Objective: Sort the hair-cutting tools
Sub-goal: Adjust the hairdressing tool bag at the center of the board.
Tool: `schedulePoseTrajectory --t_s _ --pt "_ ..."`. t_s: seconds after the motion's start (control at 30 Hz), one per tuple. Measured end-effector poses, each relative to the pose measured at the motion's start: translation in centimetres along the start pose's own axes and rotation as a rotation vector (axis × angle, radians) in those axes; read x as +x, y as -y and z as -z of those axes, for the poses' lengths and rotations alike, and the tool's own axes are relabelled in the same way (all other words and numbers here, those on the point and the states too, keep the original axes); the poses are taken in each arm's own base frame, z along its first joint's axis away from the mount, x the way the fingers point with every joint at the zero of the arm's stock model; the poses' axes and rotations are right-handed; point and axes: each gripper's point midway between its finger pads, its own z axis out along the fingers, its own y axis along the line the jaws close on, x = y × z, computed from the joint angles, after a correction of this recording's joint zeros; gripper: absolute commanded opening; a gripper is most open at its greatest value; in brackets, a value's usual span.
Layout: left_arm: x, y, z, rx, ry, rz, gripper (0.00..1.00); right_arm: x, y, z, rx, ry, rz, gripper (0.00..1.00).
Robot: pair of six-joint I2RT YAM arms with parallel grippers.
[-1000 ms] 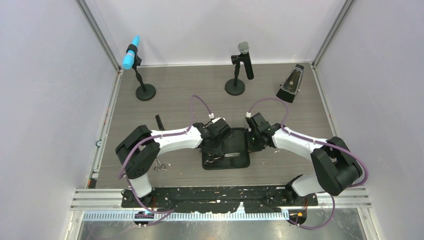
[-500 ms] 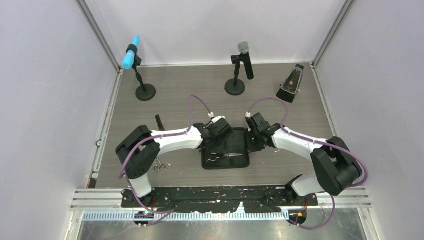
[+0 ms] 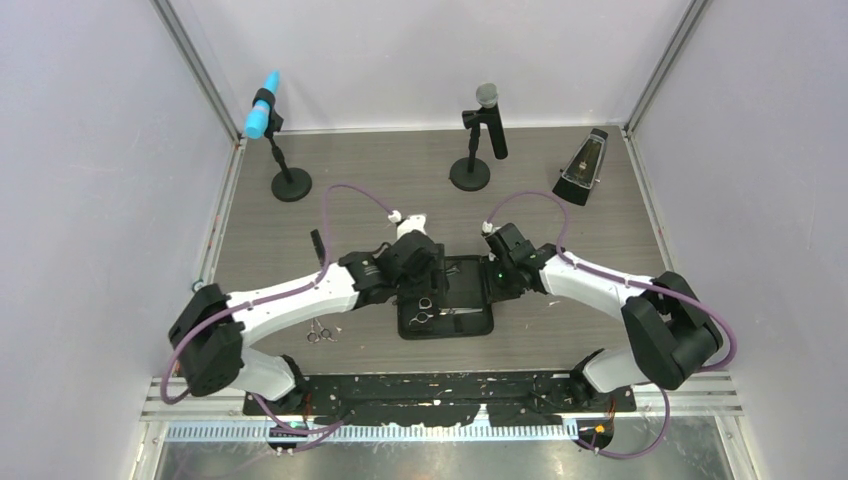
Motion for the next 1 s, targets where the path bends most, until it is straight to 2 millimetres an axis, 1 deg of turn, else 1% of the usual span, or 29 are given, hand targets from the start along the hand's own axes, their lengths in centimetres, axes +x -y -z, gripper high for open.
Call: schedulePoseTrajectory --t_s 0.07,0.17,0.27,0.4,0.5,0.6,0.67,0.87,1.0 --pt "-0.3 -0.7 0.8 0.001 0.021 0.010 0.67 -0.4 0.0 0.3 0.003 0.007 0.013 0.45" --pt "0.3 -2.8 1.6 -0.030 0.026 0.014 0.66 -0.6 -0.1 1.2 0.004 0.027 0.044 0.49" --pt "1.5 -4.8 1.5 -0.074 -0.001 0.012 0.65 -0.6 -0.6 2.2 0.000 0.041 0.100 0.52" --pt "3.9 -7.5 1.0 -0.131 -0.068 0.012 0.63 -0.6 -1.6 3.1 0.016 0.037 0.236 0.52" --pt "5.1 -8.8 0.7 -0.149 -0.113 0.027 0.60 -0.6 -2.9 3.5 0.018 0.019 0.350 0.52" --pt "5.3 -9.5 0.5 -0.159 -0.138 0.052 0.58 -0.7 -3.9 3.4 0.015 -0.018 0.456 0.51" --pt "5.4 -9.6 0.2 -0.157 -0.149 0.064 0.57 -0.5 -4.0 3.1 0.020 -0.052 0.519 0.50" --pt "6.3 -9.4 -1.1 -0.136 -0.200 0.083 0.54 0.8 -3.2 2.1 0.020 -0.162 0.672 0.48" --pt "7.0 -9.8 -1.9 -0.136 -0.232 0.103 0.50 0.9 -3.4 1.9 -0.020 -0.172 0.756 0.48"
